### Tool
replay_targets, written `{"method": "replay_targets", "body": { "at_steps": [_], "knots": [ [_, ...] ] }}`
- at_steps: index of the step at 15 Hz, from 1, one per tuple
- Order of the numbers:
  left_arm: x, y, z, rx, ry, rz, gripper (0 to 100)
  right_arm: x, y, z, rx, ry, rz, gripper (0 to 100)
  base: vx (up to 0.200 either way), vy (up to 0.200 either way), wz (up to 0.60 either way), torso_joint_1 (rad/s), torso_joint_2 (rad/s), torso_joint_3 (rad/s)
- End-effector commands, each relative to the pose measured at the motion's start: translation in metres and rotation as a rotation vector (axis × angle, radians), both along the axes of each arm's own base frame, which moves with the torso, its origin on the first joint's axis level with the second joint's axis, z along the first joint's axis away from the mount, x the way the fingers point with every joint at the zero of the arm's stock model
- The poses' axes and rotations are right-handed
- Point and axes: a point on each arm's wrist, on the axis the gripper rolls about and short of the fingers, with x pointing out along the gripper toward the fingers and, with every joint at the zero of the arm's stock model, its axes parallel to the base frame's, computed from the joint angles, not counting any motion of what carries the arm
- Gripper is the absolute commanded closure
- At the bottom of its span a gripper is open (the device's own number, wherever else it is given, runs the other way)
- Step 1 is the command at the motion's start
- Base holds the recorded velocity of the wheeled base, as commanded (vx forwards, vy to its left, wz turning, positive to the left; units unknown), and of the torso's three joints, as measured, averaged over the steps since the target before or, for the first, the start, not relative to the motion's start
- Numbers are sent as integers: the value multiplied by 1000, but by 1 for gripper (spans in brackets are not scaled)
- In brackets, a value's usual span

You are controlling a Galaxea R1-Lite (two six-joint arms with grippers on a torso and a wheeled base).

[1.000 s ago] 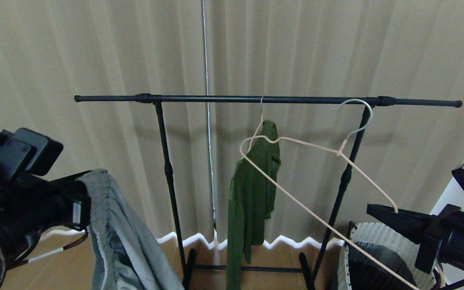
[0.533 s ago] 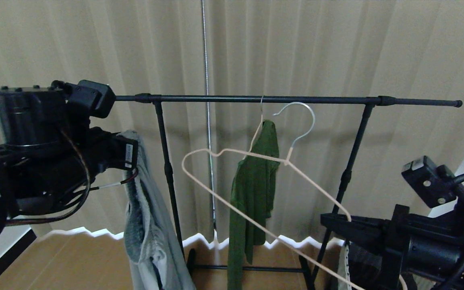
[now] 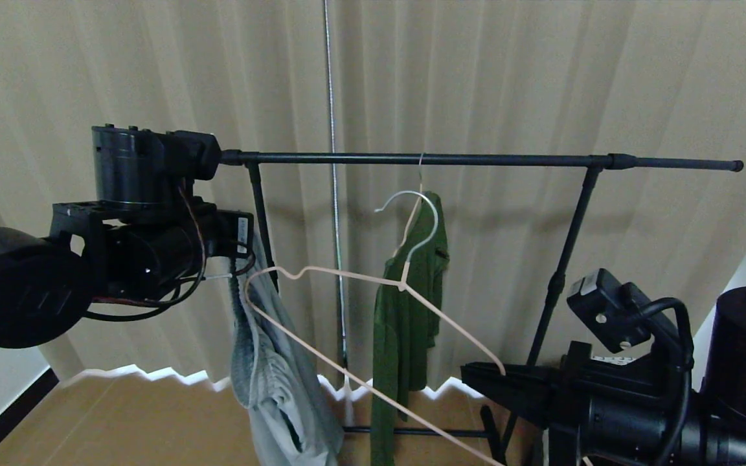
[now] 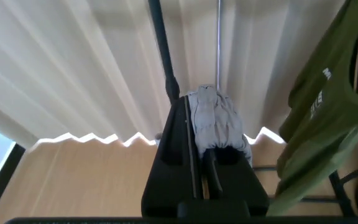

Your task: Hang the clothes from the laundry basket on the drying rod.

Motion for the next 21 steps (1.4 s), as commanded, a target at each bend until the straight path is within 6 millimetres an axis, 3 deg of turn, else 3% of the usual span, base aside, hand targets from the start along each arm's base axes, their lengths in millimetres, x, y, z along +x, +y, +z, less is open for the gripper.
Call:
{"method": "replay_targets", "body": {
  "at_steps": [1,4,8,12,15,21],
  "knots": [
    [2,0,-3,5,5,10,100,2,3,-3,-11,11,2,100,0,0,0,0,0,0],
    [2,0,-3,6,7,10,100,3,4,-3,-10,10,2,100,0,0,0,0,0,0],
    [5,-4,-14,50,27,83,100,-12,9,1,1,0,65,100,0,0,0,0,0,0],
    [2,-6,-12,49,21,73,100,1,21,-12,-52,24,16,100,0,0,0,0,0,0],
    [-2,-2,-8,45,9,79,100,11,25,-10,-72,-10,-100,100,0,0,0,0,0,0],
    [-8,-1,-10,45,18,75,100,12,39,-5,-8,30,-101,100,0,0,0,0,0,0]
  ]
}}
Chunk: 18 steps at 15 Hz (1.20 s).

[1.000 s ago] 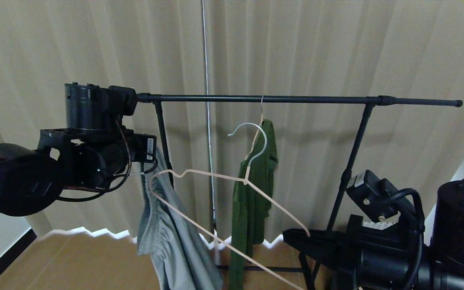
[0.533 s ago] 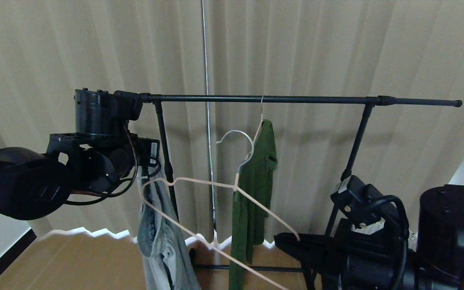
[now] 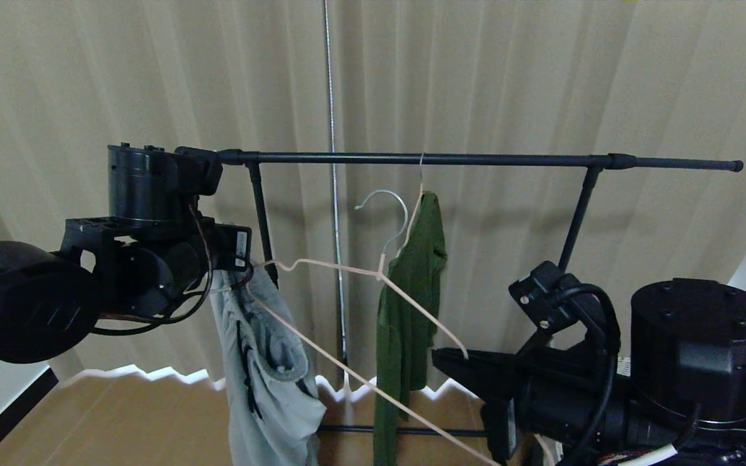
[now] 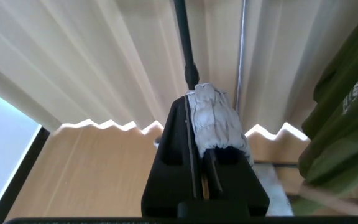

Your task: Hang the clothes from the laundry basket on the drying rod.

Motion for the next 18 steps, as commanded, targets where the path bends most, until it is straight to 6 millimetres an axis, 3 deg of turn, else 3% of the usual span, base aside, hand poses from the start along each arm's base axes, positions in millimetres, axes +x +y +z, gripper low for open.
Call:
{"method": "replay_targets", "body": {
  "at_steps": [1,10,14,18],
  "knots": [
    [-3,1,2,-2,-6,0,100,-7,11,-2,19,25,30,100,0,0,0,0,0,0],
    [-10,1,-6,17,23,-12,100,11,31,-2,15,-5,-46,100,0,0,0,0,0,0],
    [-16,2,3,32,2,-26,100,15,36,-4,10,-10,-66,100,0,0,0,0,0,0],
    [-25,-10,2,37,3,-80,100,21,45,-12,3,4,-74,100,0,0,0,0,0,0]
  ]
}}
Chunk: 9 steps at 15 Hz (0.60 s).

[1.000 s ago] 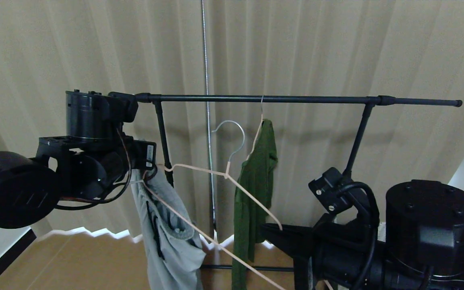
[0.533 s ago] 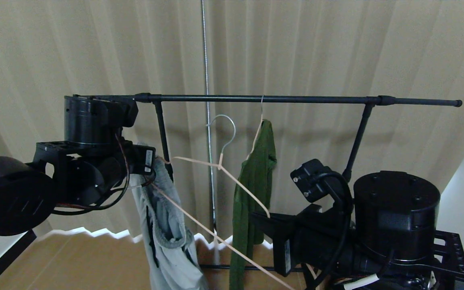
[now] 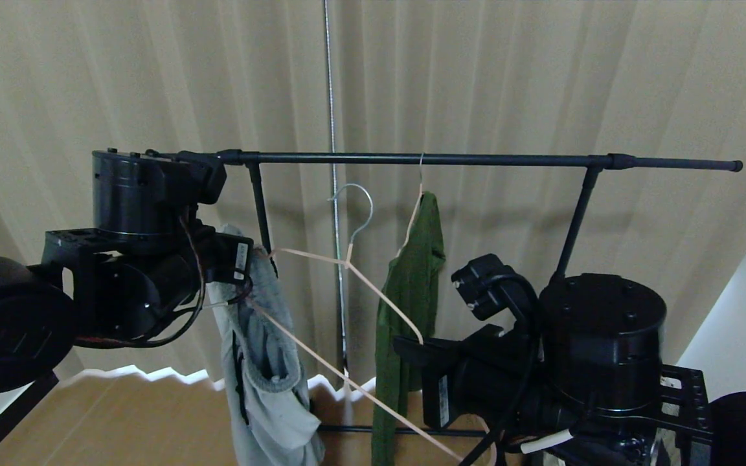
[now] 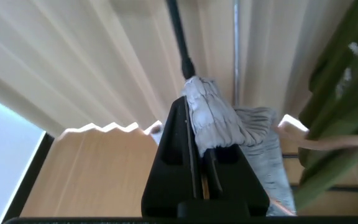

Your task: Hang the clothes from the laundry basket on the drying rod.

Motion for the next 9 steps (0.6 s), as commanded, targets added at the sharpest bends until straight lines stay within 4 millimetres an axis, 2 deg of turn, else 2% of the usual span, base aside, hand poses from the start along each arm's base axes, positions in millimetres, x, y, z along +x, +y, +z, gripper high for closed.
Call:
{"method": "replay_targets", "body": {
  "at_steps": [1,5,9],
  "knots": [
    [-4,-5,2,-4,-6,-21,100,3,5,-9,-17,7,-12,100,0,0,0,0,0,0],
    [-10,-3,4,-6,-10,-24,100,6,7,-13,-8,25,-47,100,0,0,0,0,0,0],
    [-20,7,22,-1,-66,-6,100,4,4,-14,-20,28,-66,100,0,0,0,0,0,0]
  ]
}}
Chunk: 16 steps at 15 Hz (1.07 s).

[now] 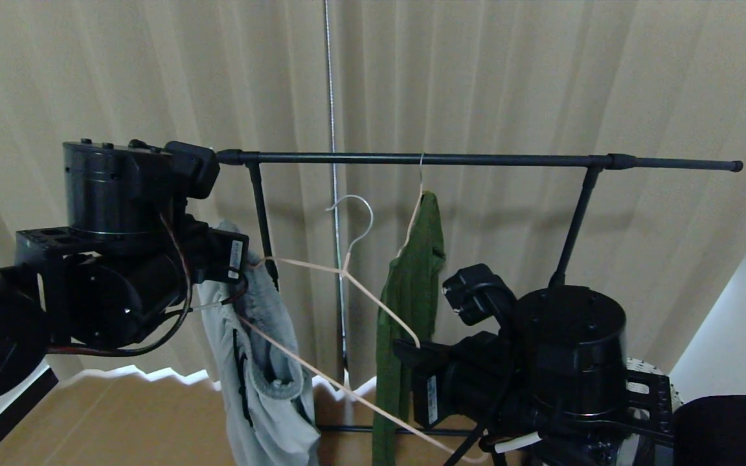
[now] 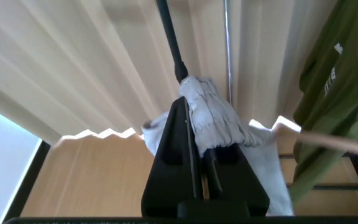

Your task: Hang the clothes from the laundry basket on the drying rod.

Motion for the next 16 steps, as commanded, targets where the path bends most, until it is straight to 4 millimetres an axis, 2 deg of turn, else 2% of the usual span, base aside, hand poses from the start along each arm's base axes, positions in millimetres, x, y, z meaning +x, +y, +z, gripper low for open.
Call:
{"method": "replay_targets", "body": {
  "at_steps": [1,6,10,13,16],
  "knots": [
    [-7,10,13,-4,-40,16,100,-1,-2,-1,-14,1,-17,100,0,0,0,0,0,0],
    [-21,17,12,9,-26,15,100,11,-11,0,-22,-19,-112,100,0,0,0,0,0,0],
    [-32,19,4,46,-3,-6,100,32,-16,13,13,-57,-190,100,0,0,0,0,0,0],
    [-40,2,1,52,5,-84,100,39,-10,15,21,-65,-194,100,0,0,0,0,0,0],
    [-41,-16,4,41,-6,-148,100,41,3,8,9,-60,-172,100,0,0,0,0,0,0]
  ]
}}
